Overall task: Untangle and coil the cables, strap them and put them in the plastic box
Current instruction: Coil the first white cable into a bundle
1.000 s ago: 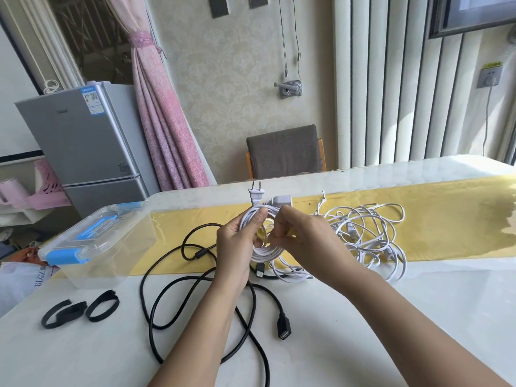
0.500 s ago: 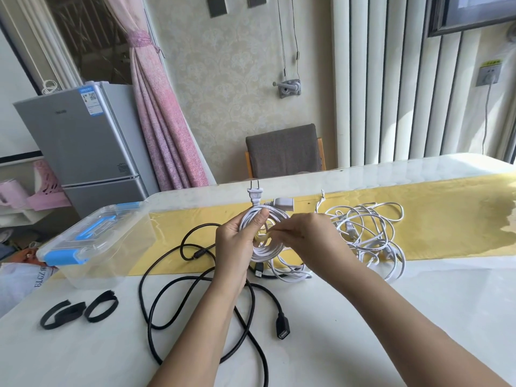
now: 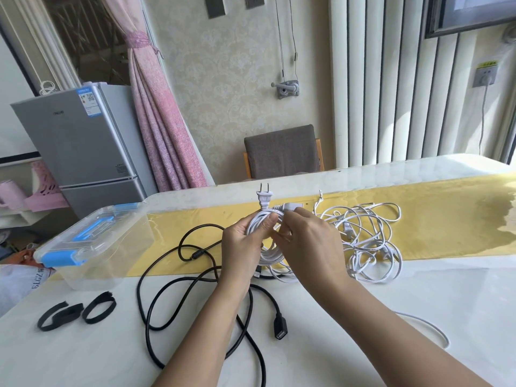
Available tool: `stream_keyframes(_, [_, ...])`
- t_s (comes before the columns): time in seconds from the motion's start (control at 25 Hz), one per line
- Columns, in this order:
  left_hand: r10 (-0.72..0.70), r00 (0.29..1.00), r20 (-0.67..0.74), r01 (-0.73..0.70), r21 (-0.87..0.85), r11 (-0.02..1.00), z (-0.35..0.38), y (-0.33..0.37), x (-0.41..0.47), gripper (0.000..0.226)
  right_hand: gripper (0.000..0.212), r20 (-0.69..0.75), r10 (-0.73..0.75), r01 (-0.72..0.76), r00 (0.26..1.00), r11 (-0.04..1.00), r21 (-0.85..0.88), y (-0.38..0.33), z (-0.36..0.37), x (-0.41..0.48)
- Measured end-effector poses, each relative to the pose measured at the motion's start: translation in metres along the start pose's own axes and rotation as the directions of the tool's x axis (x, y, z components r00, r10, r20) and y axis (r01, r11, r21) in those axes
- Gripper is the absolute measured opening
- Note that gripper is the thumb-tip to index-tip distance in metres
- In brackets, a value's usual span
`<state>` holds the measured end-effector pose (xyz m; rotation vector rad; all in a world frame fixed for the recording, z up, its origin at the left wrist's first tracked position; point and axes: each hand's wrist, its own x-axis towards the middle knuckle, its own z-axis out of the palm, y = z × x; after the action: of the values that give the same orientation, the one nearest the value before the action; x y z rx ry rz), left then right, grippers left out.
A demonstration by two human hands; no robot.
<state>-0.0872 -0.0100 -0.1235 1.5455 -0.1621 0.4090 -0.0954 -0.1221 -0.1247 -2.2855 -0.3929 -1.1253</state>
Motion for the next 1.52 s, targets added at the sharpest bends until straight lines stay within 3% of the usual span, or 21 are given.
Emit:
stream_keyframes(0.24, [0.094,0.995,-0.041,-0.085,0.187,0.979,0.001,-0.008,0.003,0.021,0.034,-0.094,-0.015,0.01,0.995,0.999,-0.05,0.004,0.004,0.003])
stream_keyframes(0.28, [0.104,0.993,-0.047,-0.093,0.198,0.976,0.002,-0.006,0.003,0.015,0.034,-0.106,-0.018,0.011,0.994,0.997,-0.072,0.005,0.004,0.004])
stream_keyframes(0.32, [0.106,0.994,-0.037,-0.097,0.197,0.976,0.004,-0.004,0.001,0.006,0.033,-0.116,-0.023,0.011,0.993,0.995,-0.101,0.006,0.004,0.004])
stream_keyframes(0.48, [0.036,0.997,0.072,-0.043,0.095,0.995,0.01,0.002,-0.007,0.016,0.025,-0.162,-0.087,0.057,0.983,0.982,-0.182,0.009,0.005,0.006])
stream_keyframes(0.64, [0.025,0.995,0.095,-0.029,0.043,0.999,0.011,0.001,-0.007,0.018,0.015,-0.186,-0.144,0.107,0.972,0.975,-0.196,0.017,0.004,0.008])
stream_keyframes(1.0, [0.012,0.985,0.17,-0.011,-0.008,1.0,0.013,0.005,-0.01,0.012,0.043,-0.103,-0.163,0.165,0.981,0.986,0.014,0.023,0.003,0.011])
stream_keyframes(1.12, [0.011,0.987,0.158,0.0,-0.071,0.997,0.007,0.006,-0.006,0.012,0.036,0.051,-0.222,0.206,0.974,0.955,0.213,0.024,-0.004,0.012])
stream_keyframes(1.2, [0.011,0.989,0.15,0.007,-0.116,0.993,-0.003,0.003,0.002,0.015,0.031,0.21,-0.136,0.016,0.968,0.87,0.493,0.021,-0.012,0.015])
stream_keyframes(1.28, [0.033,0.981,0.189,-0.017,-0.087,0.996,-0.014,0.0,0.009,0.022,0.023,0.318,0.089,-0.308,0.944,0.591,0.746,0.02,-0.021,0.023])
stream_keyframes(1.32, [0.035,0.971,0.237,-0.017,-0.076,0.997,-0.017,-0.001,0.011,0.027,0.02,0.367,0.196,-0.416,0.909,0.45,0.79,0.023,-0.025,0.027])
stream_keyframes(1.36, [0.028,0.954,0.297,-0.009,-0.062,0.998,-0.018,-0.002,0.012,0.032,0.018,0.436,0.257,-0.505,0.862,0.378,0.776,0.029,-0.028,0.03])
stream_keyframes(1.44, [-0.003,0.905,0.426,0.011,-0.017,1.0,-0.018,-0.004,0.012,0.043,0.017,0.608,0.221,-0.642,0.763,0.369,0.672,0.041,-0.032,0.032])
stream_keyframes(1.52, [-0.022,0.865,0.501,0.012,0.024,1.0,-0.017,-0.005,0.01,0.05,0.03,0.719,0.126,-0.696,0.683,0.412,0.588,0.046,-0.033,0.03])
